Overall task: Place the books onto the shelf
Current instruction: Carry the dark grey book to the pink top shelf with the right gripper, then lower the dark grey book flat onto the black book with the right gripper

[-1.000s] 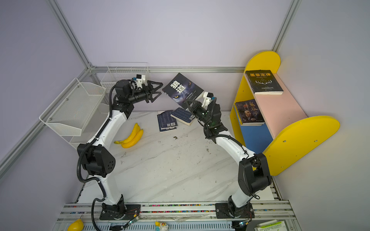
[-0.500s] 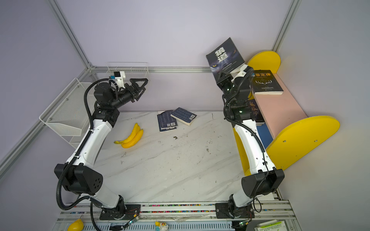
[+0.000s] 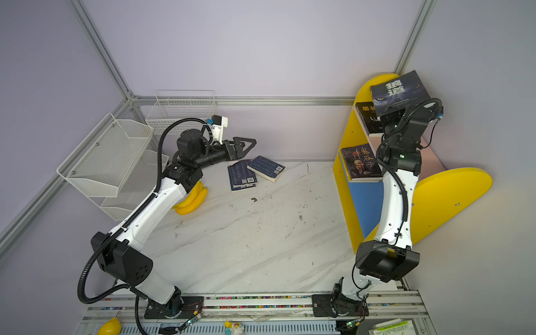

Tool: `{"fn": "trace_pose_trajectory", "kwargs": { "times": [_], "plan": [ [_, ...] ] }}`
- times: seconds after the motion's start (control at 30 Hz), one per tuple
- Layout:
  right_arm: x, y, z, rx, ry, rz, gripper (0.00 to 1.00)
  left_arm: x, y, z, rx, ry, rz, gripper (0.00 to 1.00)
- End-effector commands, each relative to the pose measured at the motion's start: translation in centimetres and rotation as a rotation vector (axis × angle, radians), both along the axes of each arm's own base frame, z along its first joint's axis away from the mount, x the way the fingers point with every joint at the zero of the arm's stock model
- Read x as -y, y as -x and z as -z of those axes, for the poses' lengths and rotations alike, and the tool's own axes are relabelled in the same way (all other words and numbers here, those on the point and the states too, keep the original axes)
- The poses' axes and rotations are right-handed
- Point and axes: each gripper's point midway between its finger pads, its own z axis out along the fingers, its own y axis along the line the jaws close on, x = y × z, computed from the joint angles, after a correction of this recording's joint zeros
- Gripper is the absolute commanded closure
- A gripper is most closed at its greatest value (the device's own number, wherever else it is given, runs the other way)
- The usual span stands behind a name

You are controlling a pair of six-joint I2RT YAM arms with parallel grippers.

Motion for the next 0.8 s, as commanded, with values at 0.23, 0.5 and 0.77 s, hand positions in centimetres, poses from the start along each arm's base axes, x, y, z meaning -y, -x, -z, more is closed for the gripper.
{"fn": "trace_pose_trajectory", "kwargs": {
  "times": [0.23, 0.5, 0.77],
  "plan": [
    [-2.1, 0.1, 0.0, 0.019, -0.077, -0.166, 0.91, -0.4, -0.4, 1.0, 0.027, -0.031, -0.021, 0.00],
    [-1.9, 0.3, 0.0, 0.052, -0.107, -0.157, 0.91, -0.1, -0.4, 0.8, 0.021, -0.003, 0.002, 0.00],
    [-0.5, 1.4, -0.8, 0.084, -0.118, -0.060, 0.90, -0.6, 0.3, 1.0, 0.015, -0.004, -0.014, 0.00]
  ]
}}
